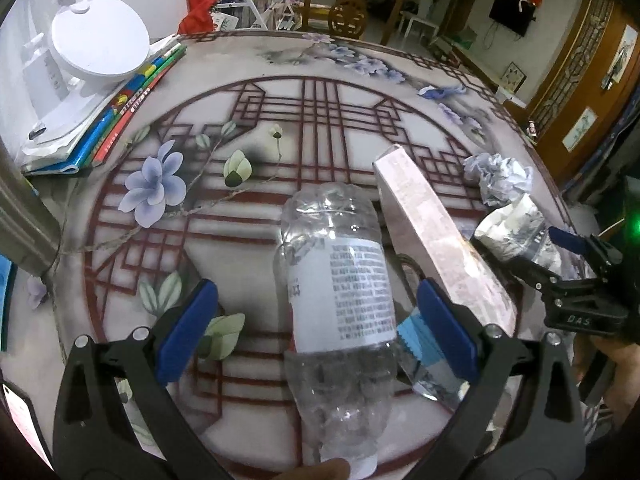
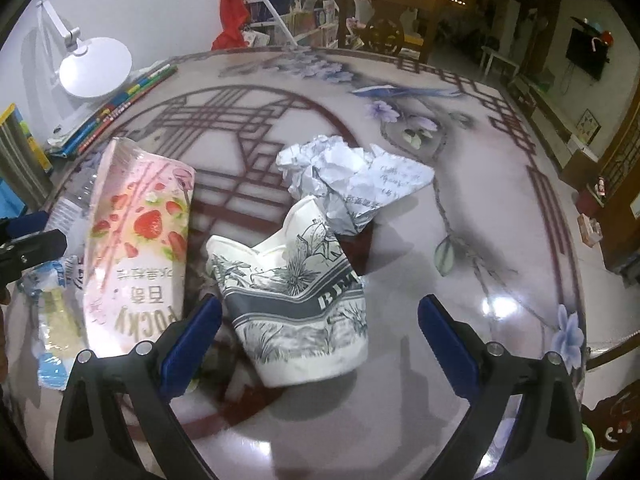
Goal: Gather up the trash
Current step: 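Grasp the white patterned paper cup with right gripper while left gripper grasps the clear bottle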
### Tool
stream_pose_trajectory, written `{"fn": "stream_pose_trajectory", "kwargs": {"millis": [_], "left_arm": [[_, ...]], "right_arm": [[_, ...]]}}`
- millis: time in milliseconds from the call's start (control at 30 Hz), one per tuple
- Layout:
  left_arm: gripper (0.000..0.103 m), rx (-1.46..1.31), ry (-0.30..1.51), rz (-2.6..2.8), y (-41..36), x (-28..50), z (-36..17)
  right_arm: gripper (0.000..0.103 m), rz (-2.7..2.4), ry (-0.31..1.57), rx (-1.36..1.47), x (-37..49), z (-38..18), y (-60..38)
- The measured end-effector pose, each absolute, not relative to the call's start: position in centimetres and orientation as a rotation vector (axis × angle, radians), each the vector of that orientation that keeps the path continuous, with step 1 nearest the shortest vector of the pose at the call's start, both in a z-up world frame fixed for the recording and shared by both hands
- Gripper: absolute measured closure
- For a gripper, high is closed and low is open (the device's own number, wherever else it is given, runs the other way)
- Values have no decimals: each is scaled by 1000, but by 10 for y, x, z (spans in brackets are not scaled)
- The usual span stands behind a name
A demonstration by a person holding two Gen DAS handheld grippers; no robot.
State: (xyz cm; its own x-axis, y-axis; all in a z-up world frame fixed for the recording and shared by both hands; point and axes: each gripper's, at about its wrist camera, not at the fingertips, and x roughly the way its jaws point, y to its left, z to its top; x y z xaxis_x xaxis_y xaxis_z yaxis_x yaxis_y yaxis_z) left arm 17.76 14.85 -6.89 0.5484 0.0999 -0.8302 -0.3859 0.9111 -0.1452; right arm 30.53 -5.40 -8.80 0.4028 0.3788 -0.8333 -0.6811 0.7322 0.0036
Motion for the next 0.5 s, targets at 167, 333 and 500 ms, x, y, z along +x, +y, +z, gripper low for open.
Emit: {"fn": "stream_pose_trajectory", "kwargs": {"millis": [167,333,500], "left_arm": [[6,-338,973,304,151,184,-77],[10,-369,1002,309,157,188,-87],[33,-376,1016,293,158,186,-89]], "right_arm": [[13,697,920,-384,307,-89,-48],[24,713,933,-400,310,-95,-40],[43,721,941,-413,308,-98,-38]]}}
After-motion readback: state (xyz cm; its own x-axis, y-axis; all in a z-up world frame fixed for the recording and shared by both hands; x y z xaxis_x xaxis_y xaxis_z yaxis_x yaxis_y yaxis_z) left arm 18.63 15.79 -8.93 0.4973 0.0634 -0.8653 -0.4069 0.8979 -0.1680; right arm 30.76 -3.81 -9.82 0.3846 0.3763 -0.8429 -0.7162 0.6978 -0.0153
